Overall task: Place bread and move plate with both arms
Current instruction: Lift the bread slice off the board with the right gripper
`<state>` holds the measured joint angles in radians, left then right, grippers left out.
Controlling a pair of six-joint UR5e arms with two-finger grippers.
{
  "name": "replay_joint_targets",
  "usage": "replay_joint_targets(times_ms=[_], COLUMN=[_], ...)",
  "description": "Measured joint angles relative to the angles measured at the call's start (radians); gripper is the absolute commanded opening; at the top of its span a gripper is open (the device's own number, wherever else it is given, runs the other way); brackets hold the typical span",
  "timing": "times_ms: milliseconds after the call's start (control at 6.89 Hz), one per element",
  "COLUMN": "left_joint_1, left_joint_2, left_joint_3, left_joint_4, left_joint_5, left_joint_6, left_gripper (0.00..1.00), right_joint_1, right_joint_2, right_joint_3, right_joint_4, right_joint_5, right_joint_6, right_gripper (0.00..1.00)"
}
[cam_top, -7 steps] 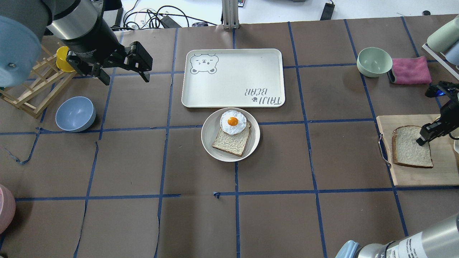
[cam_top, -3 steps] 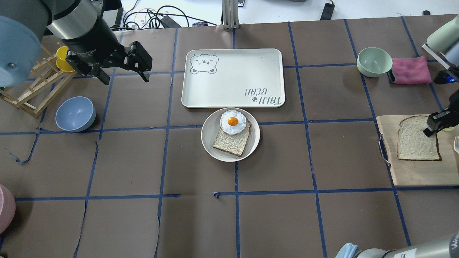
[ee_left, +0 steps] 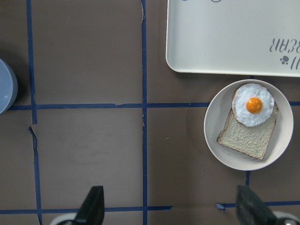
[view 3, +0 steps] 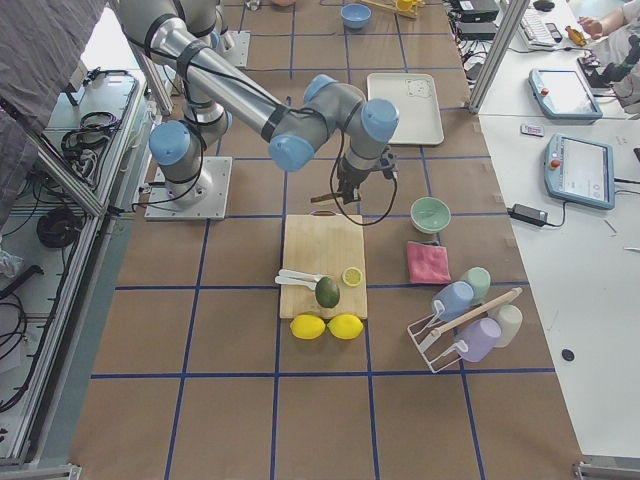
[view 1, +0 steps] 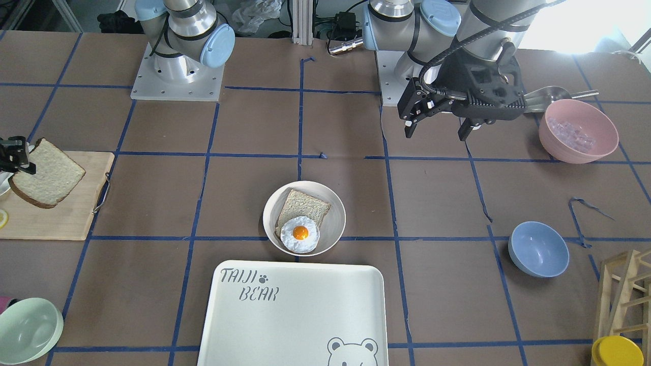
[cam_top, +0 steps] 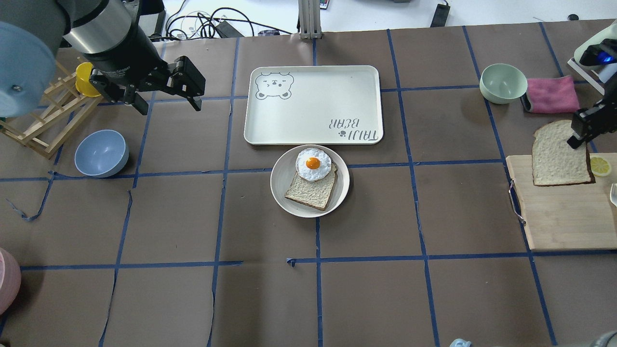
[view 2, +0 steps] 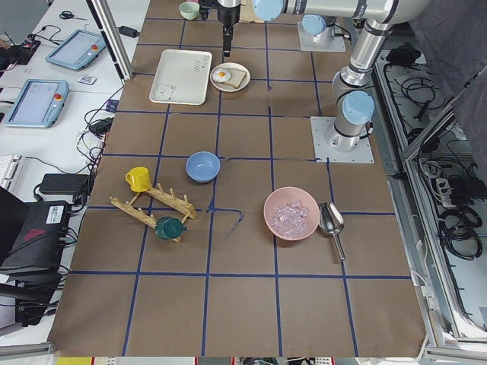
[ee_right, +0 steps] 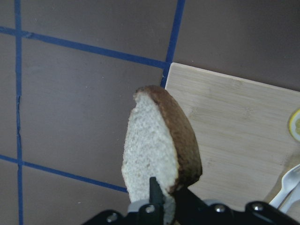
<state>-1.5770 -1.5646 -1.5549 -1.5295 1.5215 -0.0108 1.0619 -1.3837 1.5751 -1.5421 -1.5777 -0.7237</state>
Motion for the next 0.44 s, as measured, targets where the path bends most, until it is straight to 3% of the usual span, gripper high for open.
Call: replay_joint_targets(times_ms=[145,435], left_joint_1=[0.0,-0.001], left_joint_2=[0.0,0.001], left_joint_3=[-0.001,-0.002], left_joint_4=[0.0,0.0], left_joint_5=[-0.001,0.0], left_joint_6=[0.0,-0.001], left_gripper=[1.0,1.0], right_joint_1=[0.062,0.193], right_joint_2=[0.0,0.002], right_joint_3=[-0.079,-0.13], right_joint_4=[0.088,0.154], right_joint_5=[0.002,0.054], right_joint_6=[0.073,0.221], right_gripper=[0.0,0.0])
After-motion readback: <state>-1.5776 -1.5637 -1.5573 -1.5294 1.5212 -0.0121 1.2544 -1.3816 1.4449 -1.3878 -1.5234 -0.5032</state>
